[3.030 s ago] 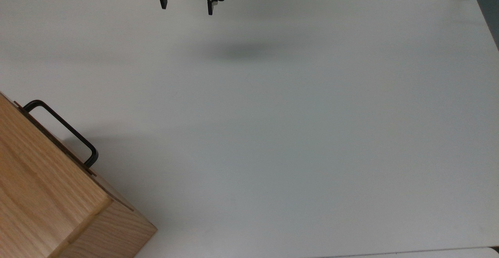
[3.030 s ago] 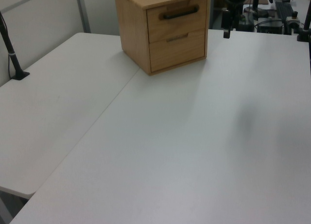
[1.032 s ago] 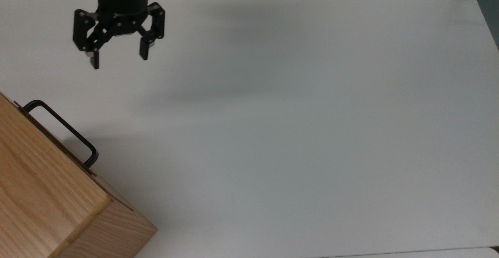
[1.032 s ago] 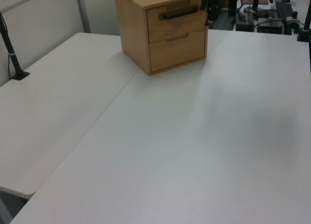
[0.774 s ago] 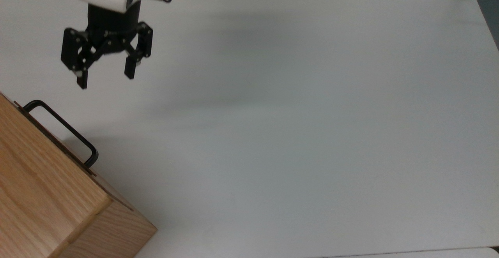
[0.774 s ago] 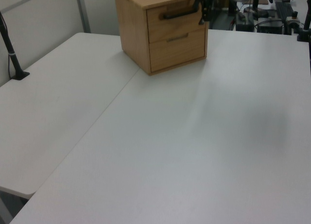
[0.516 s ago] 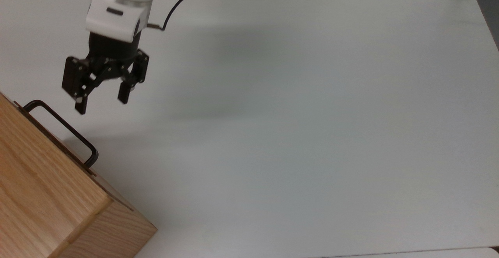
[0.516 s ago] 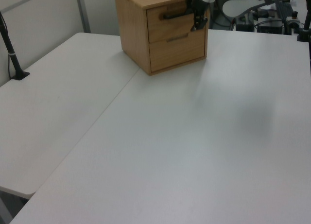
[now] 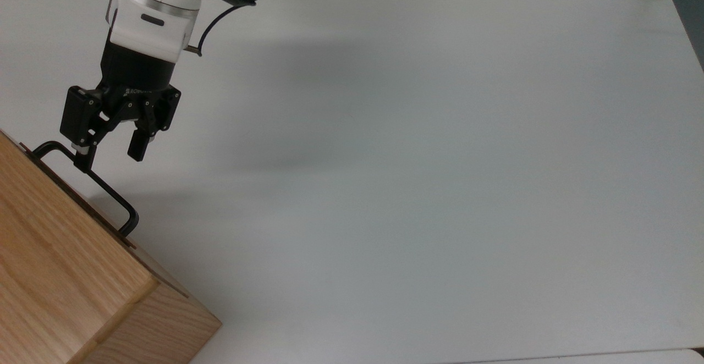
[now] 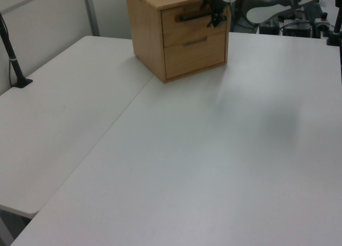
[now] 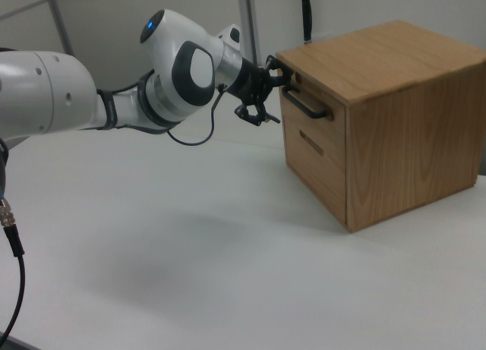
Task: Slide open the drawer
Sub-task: 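Close the gripper around the black drawer handle, then pull the handle away from the cabinet, sliding the upper drawer out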
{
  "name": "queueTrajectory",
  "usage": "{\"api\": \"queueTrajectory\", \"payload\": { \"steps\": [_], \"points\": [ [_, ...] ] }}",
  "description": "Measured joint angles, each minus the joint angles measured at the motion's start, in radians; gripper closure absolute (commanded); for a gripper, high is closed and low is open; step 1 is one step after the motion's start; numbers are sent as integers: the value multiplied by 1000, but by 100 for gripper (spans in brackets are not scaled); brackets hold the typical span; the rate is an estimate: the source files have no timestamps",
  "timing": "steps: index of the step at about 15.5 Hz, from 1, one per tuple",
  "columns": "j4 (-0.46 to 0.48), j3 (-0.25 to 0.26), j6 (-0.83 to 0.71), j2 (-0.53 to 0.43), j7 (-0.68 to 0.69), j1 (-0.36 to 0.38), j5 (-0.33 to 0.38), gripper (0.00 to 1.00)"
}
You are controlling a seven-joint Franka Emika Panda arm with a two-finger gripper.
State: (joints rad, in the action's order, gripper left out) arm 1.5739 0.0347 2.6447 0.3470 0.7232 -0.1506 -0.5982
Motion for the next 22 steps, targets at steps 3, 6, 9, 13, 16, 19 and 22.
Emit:
{"api": "queueTrajectory", "payload": {
  "steps": [3,6,9,13,16,19,22],
  "points": [
    [0,0,59,26,1,-17,-58,53],
    [-6,0,95,48,1,-31,-86,77],
    [-24,0,98,51,2,-33,-88,90],
    [-27,0,98,51,-8,-33,-87,100],
    [-22,-1,98,48,-8,-32,-87,100],
    [20,-8,97,15,-9,-31,-87,100],
    [99,-27,77,-51,-24,-30,-87,100]
  ]
}}
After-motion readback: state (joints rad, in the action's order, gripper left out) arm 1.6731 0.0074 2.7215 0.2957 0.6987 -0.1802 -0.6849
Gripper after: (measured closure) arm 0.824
